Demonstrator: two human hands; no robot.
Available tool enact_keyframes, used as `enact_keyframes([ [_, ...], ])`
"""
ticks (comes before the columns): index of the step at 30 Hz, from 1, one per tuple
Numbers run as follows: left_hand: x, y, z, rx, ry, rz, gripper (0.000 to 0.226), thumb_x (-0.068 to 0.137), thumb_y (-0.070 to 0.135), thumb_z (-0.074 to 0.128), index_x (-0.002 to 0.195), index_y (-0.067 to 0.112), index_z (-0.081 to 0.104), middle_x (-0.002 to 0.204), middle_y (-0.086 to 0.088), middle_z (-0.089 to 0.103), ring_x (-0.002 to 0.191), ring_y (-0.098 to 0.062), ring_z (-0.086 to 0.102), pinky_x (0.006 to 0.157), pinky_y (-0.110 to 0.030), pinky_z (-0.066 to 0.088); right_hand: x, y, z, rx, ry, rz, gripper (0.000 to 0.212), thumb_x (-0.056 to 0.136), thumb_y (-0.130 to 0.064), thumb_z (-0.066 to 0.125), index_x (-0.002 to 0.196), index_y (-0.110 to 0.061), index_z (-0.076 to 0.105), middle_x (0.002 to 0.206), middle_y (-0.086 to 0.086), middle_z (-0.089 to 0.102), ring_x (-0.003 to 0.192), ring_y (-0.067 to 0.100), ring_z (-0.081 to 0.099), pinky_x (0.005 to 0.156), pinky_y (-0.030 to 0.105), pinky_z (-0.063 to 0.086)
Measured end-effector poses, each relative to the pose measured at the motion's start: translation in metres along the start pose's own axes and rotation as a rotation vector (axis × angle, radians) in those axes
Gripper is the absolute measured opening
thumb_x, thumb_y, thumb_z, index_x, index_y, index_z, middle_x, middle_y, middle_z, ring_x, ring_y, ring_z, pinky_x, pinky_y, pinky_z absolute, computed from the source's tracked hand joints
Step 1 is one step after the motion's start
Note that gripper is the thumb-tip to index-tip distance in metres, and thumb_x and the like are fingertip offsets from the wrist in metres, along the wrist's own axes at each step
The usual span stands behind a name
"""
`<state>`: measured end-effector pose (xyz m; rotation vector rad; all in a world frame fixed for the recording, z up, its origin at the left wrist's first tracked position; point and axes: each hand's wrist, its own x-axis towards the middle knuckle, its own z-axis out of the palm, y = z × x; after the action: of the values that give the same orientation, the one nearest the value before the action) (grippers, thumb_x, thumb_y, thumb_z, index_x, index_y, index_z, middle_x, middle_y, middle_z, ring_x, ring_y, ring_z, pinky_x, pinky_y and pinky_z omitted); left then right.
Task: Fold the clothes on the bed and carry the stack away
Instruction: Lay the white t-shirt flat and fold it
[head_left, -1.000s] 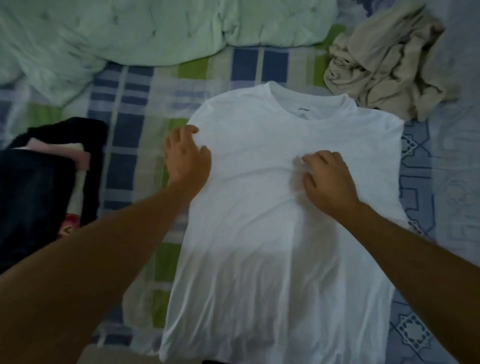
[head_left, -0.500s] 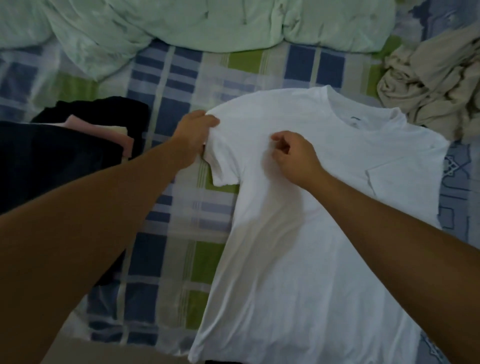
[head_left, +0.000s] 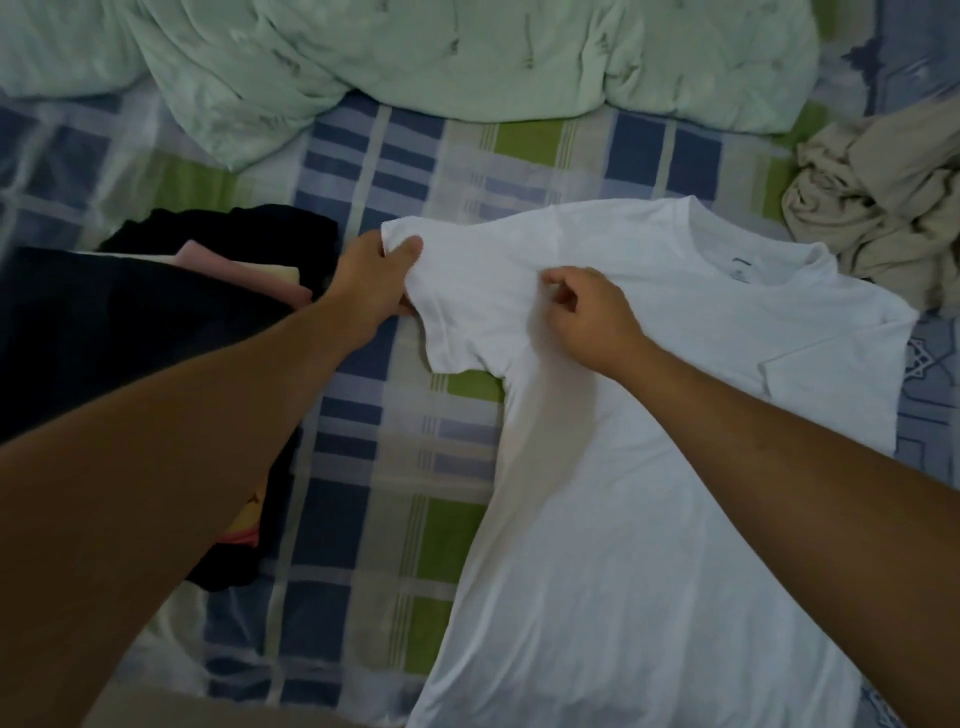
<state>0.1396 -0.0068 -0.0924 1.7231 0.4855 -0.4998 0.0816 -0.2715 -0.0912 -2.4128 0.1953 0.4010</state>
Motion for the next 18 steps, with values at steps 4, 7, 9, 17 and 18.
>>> enact_keyframes([
  [4,-0.019,-0.010,0.015,0.042,-0.096,-0.172,0.060,0.079,0.045,0.087,0.125,0.014,0.065,0.117,-0.005,0.071,0.098,-0.021,0.071,0.066,-0.036,0.064,0.004,-0.009,0.009,0.190,-0.016,0.145,0.039,0.101,-0.007,0.049,0.138,-0.012,0.060,0.129,0.011,0.067,0.113,0.027,0.066,0.102,0.041,0.054],
  [7,-0.028,-0.023,0.022,0.313,-0.114,-0.130,0.075,0.077,0.037,0.090,0.136,0.005,0.057,0.129,-0.007,0.063,0.113,-0.026,0.063,0.091,-0.043,0.059,0.004,-0.012,0.010,0.336,-0.009,0.250,0.043,0.100,-0.001,0.040,0.134,-0.013,0.063,0.117,0.012,0.070,0.090,0.019,0.070,0.081,0.028,0.061],
  [9,-0.030,-0.027,0.024,0.262,0.010,-0.022,0.048,0.087,0.028,0.079,0.126,0.006,0.063,0.121,-0.006,0.068,0.106,-0.023,0.065,0.084,-0.035,0.058,0.004,-0.013,0.008,0.420,-0.008,0.305,0.045,0.099,0.002,0.037,0.131,-0.016,0.064,0.108,0.010,0.072,0.078,0.014,0.068,0.068,0.022,0.060],
  [17,-0.047,-0.013,0.040,-0.006,0.107,0.083,0.024,0.103,0.034,0.057,0.117,0.015,0.054,0.104,0.005,0.061,0.093,-0.008,0.059,0.074,-0.026,0.049,0.001,-0.005,-0.012,0.675,0.024,0.456,0.034,0.099,-0.004,0.046,0.125,-0.017,0.064,0.105,0.010,0.076,0.080,0.022,0.076,0.075,0.035,0.064],
  [18,-0.051,-0.008,0.045,-0.010,0.111,0.118,0.020,0.103,0.034,0.056,0.111,0.015,0.052,0.099,0.008,0.058,0.088,-0.003,0.057,0.070,-0.022,0.047,0.000,-0.004,-0.015,0.729,0.013,0.477,0.029,0.101,-0.011,0.049,0.125,-0.016,0.064,0.105,0.011,0.077,0.082,0.024,0.077,0.077,0.037,0.064],
])
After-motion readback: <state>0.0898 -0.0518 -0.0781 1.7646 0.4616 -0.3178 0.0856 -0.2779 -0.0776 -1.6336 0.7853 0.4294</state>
